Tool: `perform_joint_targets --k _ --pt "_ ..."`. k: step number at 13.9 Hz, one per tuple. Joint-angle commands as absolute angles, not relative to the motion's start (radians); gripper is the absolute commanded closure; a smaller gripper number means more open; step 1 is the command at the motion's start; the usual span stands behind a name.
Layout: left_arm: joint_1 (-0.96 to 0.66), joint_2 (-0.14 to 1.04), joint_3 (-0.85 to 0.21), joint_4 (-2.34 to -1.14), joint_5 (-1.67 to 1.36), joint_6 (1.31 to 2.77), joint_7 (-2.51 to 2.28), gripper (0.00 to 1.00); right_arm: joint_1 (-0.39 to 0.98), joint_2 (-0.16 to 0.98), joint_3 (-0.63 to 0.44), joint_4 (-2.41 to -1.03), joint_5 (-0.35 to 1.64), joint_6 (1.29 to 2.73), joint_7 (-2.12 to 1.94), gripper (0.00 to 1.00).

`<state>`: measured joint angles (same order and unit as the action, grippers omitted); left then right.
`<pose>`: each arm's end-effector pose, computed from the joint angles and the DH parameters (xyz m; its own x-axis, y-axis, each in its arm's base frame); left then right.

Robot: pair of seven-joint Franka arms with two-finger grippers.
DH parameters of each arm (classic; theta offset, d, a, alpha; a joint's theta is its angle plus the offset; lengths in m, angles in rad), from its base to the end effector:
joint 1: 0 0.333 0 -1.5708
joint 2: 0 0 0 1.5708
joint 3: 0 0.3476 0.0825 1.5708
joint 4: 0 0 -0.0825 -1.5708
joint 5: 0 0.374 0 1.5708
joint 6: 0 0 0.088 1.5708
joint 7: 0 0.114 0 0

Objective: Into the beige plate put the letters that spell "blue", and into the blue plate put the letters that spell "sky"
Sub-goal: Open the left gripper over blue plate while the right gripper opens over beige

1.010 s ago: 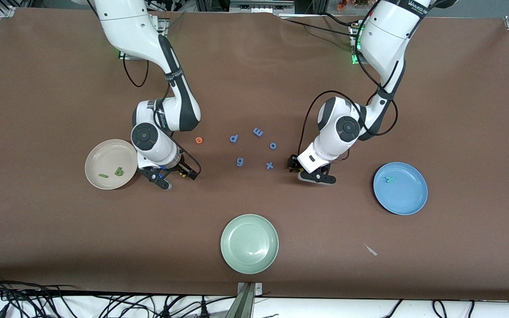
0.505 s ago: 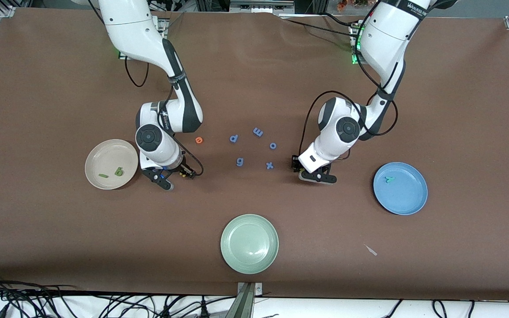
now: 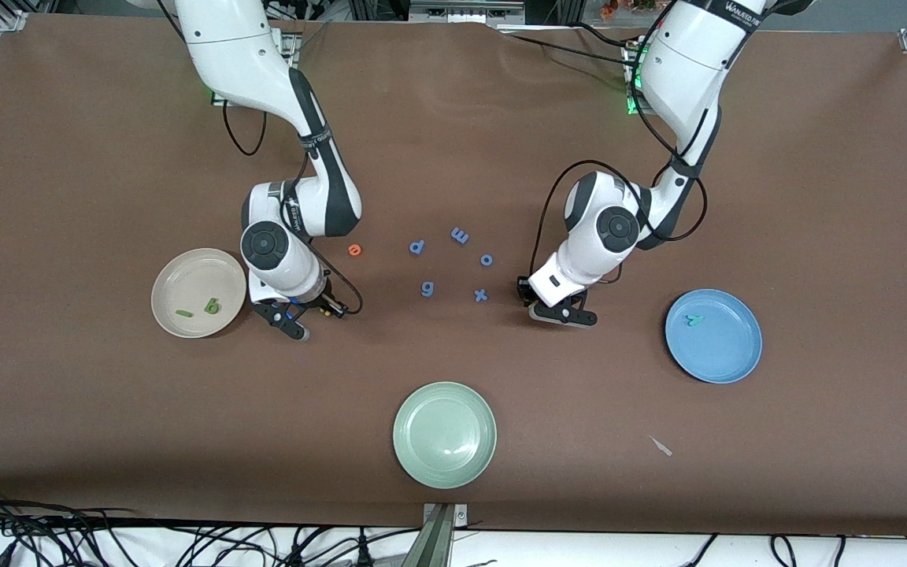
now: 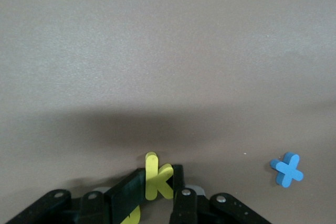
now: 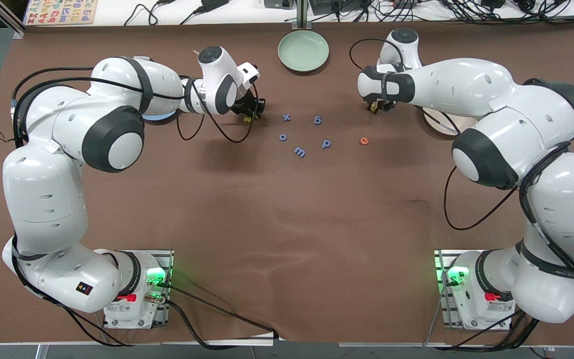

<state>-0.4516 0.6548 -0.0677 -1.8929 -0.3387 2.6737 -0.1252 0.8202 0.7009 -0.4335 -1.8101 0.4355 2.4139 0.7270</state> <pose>0.5749 -0.3144 0.1922 0.9954 -0.0767 0.0573 -0.0881 -0.9683 0.2339 0.5987 0.2763 0.2054 0.8356 -0.5493 -0.0095 -0.5494 -0.8356 -0.0038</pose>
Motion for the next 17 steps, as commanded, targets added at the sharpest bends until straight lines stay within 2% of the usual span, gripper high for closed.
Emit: perform_joint_targets --k 1,3,6,9,14,15,16,17 --pt "-0.428 0.589 -0.049 -1.924 -0.356 2.614 -0.115 0.81 0.821 0.704 -0.445 -1.751 0.442 2.314 0.698 1.00" --pt "-0.336 0.511 -0.051 -1.922 -0.324 2.506 -0.097 0.81 0.821 0.658 -0.491 -1.759 0.442 2.197 0.571 1.00" --pt "-0.171 0.416 -0.054 -1.921 -0.258 2.343 0.064 0.81 0.821 0.568 -0.564 -1.880 0.443 2.178 0.344 1.00" --pt "-0.043 0.420 -0.049 -1.936 -0.194 2.310 0.269 0.80 0.822 0.519 -0.656 -1.968 0.443 2.180 0.108 1.00" --pt "-0.026 0.488 0.055 -1.940 -0.064 2.325 0.291 0.78 0.804 0.586 -0.765 -1.976 0.443 2.192 -0.150 1.00" --pt "-0.025 0.505 0.064 -1.937 -0.063 2.350 0.302 0.75 0.790 0.595 -0.767 -1.973 0.443 2.210 -0.185 0.89" --pt "-0.026 0.511 0.069 -1.937 -0.063 2.376 0.304 0.58 0.784 0.604 -0.765 -1.973 0.445 2.215 -0.178 0.23" --pt "-0.026 0.511 0.074 -1.937 -0.063 2.379 0.305 0.46 0.793 0.601 -0.765 -1.973 0.445 2.206 -0.178 0.00"
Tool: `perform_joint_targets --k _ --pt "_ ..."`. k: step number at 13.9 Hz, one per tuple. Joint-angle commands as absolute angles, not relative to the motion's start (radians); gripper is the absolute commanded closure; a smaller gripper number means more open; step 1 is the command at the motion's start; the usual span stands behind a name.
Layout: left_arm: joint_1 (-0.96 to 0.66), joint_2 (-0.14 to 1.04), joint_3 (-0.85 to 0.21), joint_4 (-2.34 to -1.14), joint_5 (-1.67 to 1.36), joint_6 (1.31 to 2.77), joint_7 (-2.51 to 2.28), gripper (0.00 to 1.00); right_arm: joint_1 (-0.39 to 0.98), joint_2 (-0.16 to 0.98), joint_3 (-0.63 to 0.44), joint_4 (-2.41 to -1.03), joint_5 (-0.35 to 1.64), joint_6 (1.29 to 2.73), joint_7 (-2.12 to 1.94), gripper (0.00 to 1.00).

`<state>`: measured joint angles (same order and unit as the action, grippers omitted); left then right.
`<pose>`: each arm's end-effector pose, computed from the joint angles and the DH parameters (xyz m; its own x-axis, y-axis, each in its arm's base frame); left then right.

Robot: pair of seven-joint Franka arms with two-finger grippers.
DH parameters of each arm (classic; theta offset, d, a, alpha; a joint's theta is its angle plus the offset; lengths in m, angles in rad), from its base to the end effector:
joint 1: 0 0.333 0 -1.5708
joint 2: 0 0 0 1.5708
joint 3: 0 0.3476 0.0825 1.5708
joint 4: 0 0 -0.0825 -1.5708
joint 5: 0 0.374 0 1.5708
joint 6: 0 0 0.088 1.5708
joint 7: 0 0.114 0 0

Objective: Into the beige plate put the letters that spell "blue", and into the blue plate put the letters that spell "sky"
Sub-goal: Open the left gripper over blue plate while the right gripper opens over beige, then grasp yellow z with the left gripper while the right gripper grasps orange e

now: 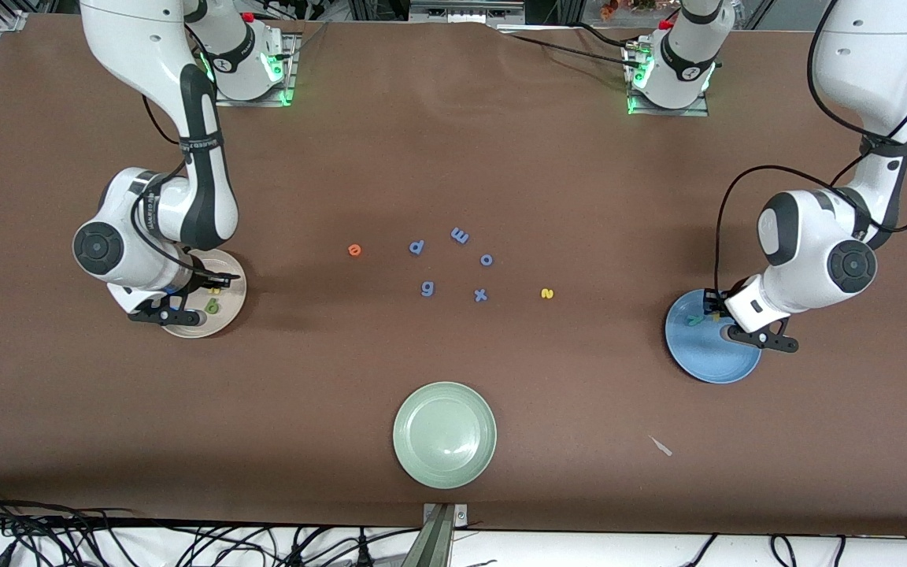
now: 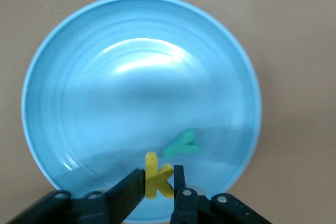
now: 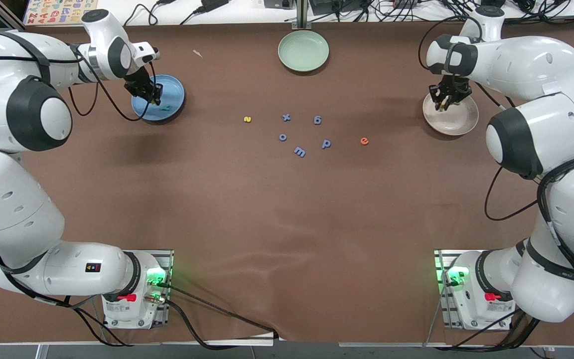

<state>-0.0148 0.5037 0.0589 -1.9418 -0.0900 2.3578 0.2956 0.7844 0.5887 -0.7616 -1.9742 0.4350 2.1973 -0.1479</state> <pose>0.6205 0.0238 0.2427 0.9787 -0.1913 -0.0745 -0.1877 -0.9808 0.0534 0.5942 0.0535 0.2535 0.9846 -0.0741 -0.1583 -0.0638 -0.9956 0.0691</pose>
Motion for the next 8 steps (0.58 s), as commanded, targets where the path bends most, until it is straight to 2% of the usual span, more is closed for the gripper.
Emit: perform_joint_targets --k 1,2,3,5,8 --pt "-0.026 0.509 0.074 -1.936 -0.063 2.379 0.305 0.33 0.810 0.595 -0.765 -1.973 0.445 2.201 -0.172 0.00" --pt "-0.026 0.506 0.074 -1.934 -0.063 2.379 0.305 0.20 0.839 0.588 -0.765 -1.973 0.445 2.194 -0.151 0.00" --pt "-0.026 0.499 0.074 -1.933 -0.061 2.379 0.307 0.17 0.869 0.581 -0.767 -1.971 0.445 2.169 -0.137 0.00" --pt "-0.049 0.473 0.066 -1.933 -0.080 2.372 0.302 0.15 0.925 0.563 -0.767 -1.971 0.445 2.114 -0.085 0.00" --pt "-0.167 0.472 0.048 -1.928 -0.211 2.373 0.296 0.13 1.003 0.534 -0.765 -1.973 0.446 2.085 -0.043 0.00"
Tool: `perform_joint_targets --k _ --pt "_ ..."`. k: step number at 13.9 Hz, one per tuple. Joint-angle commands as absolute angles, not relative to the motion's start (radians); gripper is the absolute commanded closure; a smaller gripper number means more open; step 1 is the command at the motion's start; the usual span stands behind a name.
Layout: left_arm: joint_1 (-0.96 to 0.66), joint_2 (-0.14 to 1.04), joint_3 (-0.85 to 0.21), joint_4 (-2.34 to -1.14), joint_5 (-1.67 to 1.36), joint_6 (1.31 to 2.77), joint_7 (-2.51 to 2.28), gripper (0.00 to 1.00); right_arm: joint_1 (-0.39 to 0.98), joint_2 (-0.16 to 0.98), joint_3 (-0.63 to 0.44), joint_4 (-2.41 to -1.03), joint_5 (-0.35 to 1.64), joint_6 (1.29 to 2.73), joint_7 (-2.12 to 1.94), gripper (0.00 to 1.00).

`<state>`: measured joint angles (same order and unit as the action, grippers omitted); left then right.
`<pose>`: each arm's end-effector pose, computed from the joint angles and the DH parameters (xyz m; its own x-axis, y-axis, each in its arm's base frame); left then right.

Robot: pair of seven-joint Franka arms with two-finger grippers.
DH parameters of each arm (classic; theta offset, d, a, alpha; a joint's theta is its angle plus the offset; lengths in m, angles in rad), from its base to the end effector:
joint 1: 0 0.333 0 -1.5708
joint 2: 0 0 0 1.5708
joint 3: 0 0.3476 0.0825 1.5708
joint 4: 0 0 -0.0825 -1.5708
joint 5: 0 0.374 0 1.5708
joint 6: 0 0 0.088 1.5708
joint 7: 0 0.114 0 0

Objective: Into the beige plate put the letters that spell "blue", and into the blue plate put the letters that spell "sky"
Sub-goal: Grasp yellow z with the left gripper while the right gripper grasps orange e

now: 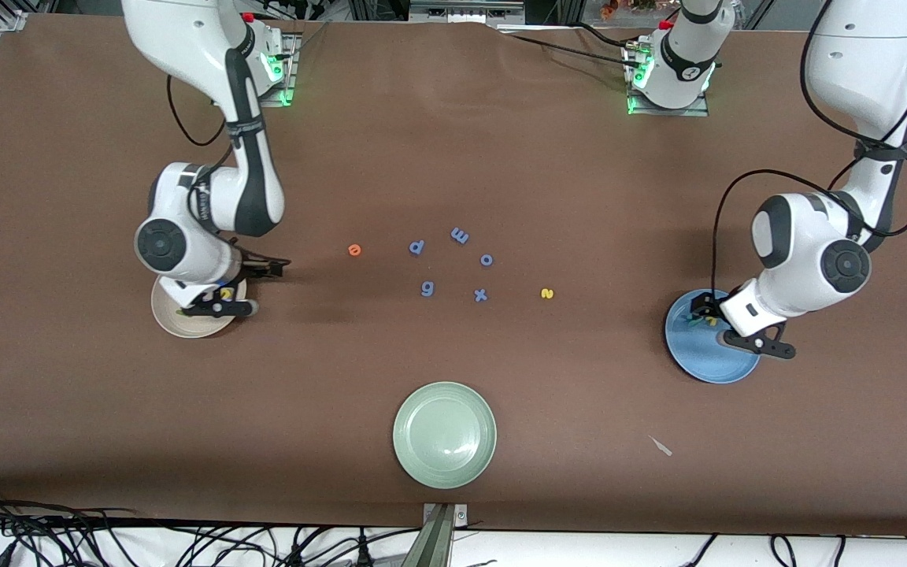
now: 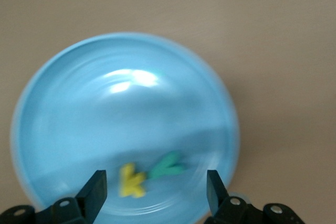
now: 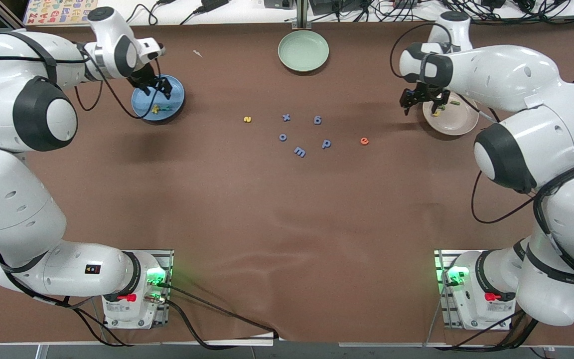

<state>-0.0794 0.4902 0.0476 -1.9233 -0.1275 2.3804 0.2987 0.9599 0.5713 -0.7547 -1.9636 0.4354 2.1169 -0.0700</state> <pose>0.6307 -0.0239 0.2601 0.9706 -0.2401 -0.0146 -0.2385 -0.9686 0.0698 0.5683 0.1634 0.2584 0.9763 0.0284 -0.2145 0.0415 -0.9975 0.0568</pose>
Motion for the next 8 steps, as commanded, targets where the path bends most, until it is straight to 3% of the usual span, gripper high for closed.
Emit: perform_joint_targets --k 1,5,8 --pt "-0.208 0.480 0.037 -1.928 -0.288 2.379 0.287 0.13 1.035 0.525 -0.764 -1.976 0.445 2.085 -0.007 0.00" --pt "-0.305 0.528 -0.008 -1.927 -0.410 2.464 0.220 0.16 1.153 0.508 -0.764 -1.988 0.453 2.108 0.121 0.00" --pt "-0.379 0.543 -0.008 -1.927 -0.388 2.465 0.103 0.17 1.225 0.482 -0.762 -2.074 0.454 2.251 0.152 0.00"
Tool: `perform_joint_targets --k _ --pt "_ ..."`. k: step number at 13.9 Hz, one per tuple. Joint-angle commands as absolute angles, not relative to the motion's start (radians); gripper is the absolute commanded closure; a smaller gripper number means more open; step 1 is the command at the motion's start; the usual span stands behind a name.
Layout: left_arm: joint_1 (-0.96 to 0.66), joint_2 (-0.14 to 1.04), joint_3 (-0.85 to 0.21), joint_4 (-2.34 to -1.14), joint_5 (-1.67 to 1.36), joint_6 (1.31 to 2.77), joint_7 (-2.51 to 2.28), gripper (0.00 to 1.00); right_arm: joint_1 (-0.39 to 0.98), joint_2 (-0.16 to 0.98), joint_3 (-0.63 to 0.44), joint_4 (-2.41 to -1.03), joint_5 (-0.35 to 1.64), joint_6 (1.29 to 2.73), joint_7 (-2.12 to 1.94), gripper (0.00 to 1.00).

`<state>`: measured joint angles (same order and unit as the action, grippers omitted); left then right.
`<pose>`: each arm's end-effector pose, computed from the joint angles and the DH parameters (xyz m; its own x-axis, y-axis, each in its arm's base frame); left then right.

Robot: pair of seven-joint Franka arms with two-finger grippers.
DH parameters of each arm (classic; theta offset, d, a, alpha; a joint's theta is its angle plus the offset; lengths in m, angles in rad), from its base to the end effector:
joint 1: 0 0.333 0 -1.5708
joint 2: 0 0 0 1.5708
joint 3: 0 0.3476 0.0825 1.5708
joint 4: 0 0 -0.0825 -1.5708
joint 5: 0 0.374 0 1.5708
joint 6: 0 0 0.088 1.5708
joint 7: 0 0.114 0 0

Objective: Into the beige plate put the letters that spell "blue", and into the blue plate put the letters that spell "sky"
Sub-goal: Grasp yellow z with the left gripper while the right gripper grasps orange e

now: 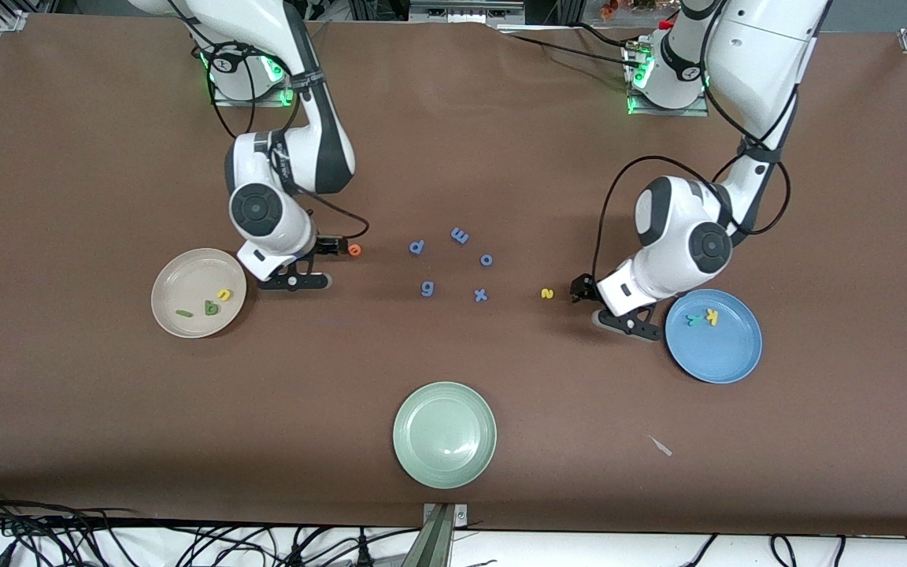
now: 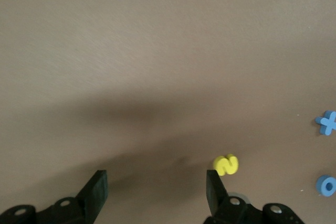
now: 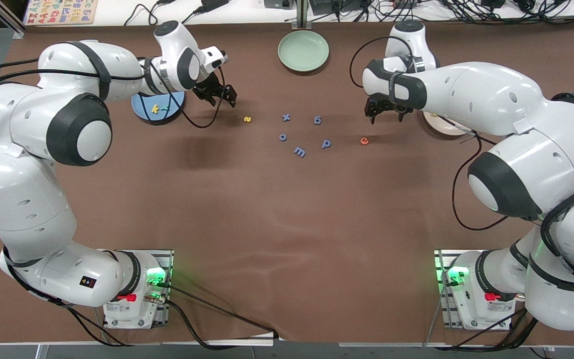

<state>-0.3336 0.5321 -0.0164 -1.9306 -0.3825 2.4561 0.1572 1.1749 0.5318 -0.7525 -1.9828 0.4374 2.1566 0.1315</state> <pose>0.5952 -0.2182 0.2371 0.9786 -0.2057 -0.0056 -0.1980 -0.9488 0.2460 0.5211 0.2801 0.2720 0.9862 0.0406 -0.1608 0.0514 -0.9966 0.0638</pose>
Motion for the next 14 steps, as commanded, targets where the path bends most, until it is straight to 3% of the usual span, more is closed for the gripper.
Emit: perform_joint_targets --k 1,6,14 --pt "-0.396 0.548 -0.008 -1.925 -0.364 2.467 0.059 0.17 1.255 0.483 -0.761 -2.101 0.454 2.305 0.182 0.00" --pt "-0.465 0.580 -0.008 -1.925 -0.115 2.502 -0.196 0.17 1.299 0.518 -0.733 -2.151 0.459 2.468 0.216 0.00" --pt "-0.523 0.650 -0.021 -1.873 -0.005 2.516 -0.419 0.19 1.281 0.551 -0.666 -2.132 0.482 2.477 0.187 0.00"
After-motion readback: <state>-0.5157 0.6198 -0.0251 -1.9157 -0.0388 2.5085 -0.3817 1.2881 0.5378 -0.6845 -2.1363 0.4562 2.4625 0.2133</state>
